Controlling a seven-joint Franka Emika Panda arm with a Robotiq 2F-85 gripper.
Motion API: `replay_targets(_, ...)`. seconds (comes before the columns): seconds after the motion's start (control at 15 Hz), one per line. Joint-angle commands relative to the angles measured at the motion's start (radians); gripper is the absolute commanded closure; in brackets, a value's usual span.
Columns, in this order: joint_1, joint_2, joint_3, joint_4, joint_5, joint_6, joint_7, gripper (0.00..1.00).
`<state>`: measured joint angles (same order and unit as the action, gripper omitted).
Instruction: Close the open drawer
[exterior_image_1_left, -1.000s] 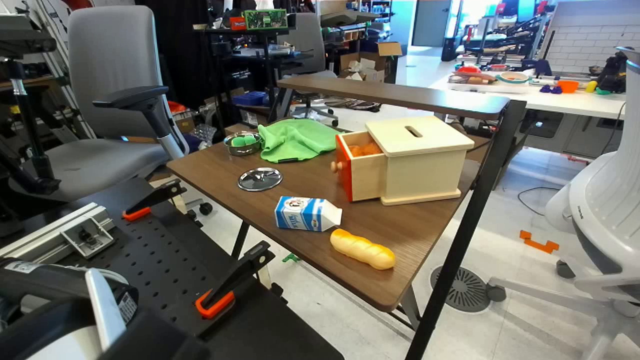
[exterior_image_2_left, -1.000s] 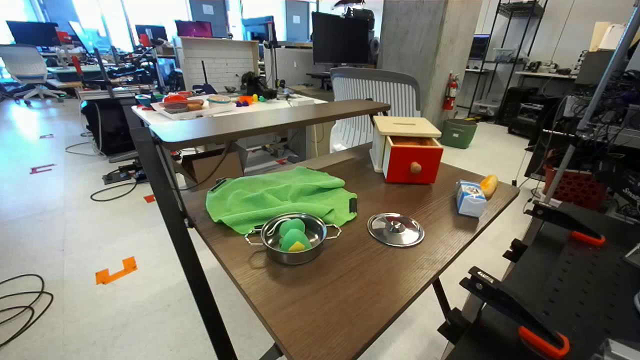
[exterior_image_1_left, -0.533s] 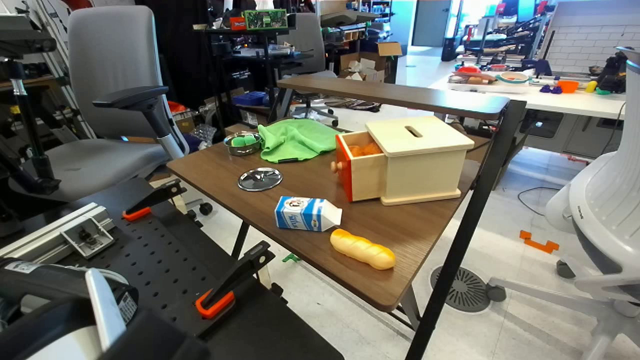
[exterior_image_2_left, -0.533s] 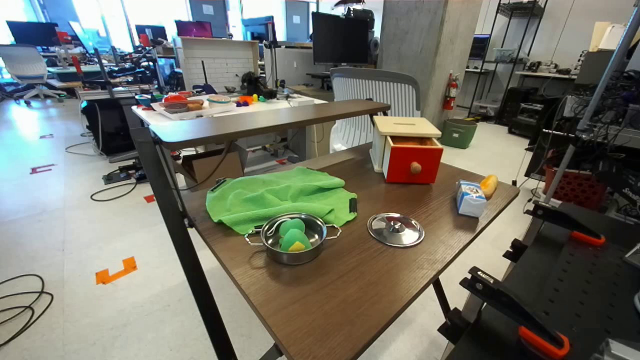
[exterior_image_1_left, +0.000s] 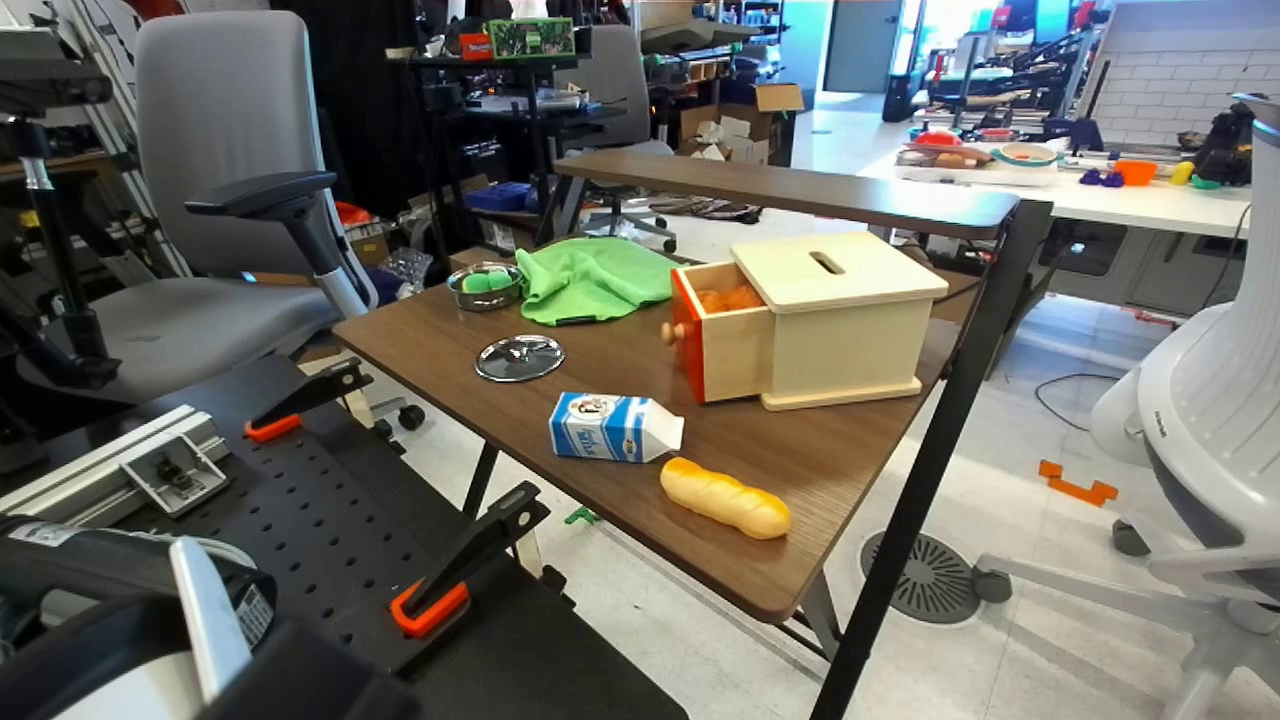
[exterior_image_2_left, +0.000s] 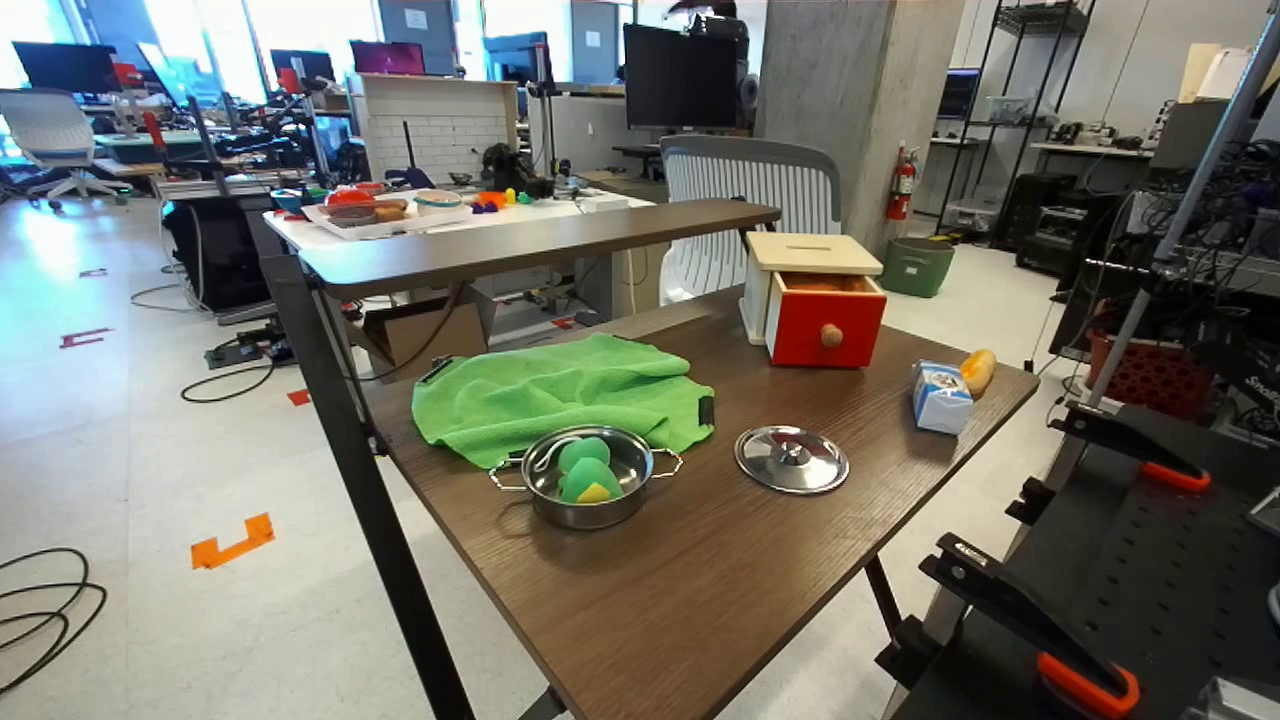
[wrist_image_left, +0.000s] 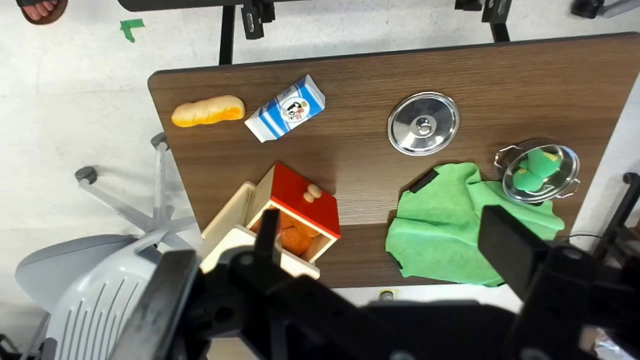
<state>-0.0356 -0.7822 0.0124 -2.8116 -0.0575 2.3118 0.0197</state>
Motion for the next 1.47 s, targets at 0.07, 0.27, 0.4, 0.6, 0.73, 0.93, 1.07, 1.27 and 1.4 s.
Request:
replay_targets(0.07, -0.080, 0.221, 0.064, 0.002, -0.051, 0.174, 0.127, 0.00)
replay_targets(0.27, -0.158, 0.383, 0.117, 0.028, -0.131, 0.253, 0.259, 0.00)
replay_targets(0.4, -0.217, 0.499, 0.157, 0.067, -0.212, 0.271, 0.388, 0.00)
replay_targets(0.6, -0.243, 0.659, 0.170, 0.153, -0.331, 0.233, 0.572, 0.00)
replay_targets(0.73, -0.213, 0.754, 0.142, 0.210, -0.383, 0.221, 0.668, 0.00)
replay_targets(0.93, -0.137, 0.885, 0.080, 0.310, -0.376, 0.225, 0.741, 0.00)
replay_targets(1.07, -0.089, 0.945, 0.042, 0.366, -0.306, 0.245, 0.721, 0.00)
replay_targets(1.27, -0.040, 1.011, 0.001, 0.422, -0.199, 0.294, 0.690, 0.00)
replay_targets(1.4, -0.017, 1.055, -0.018, 0.452, -0.137, 0.334, 0.675, 0.00)
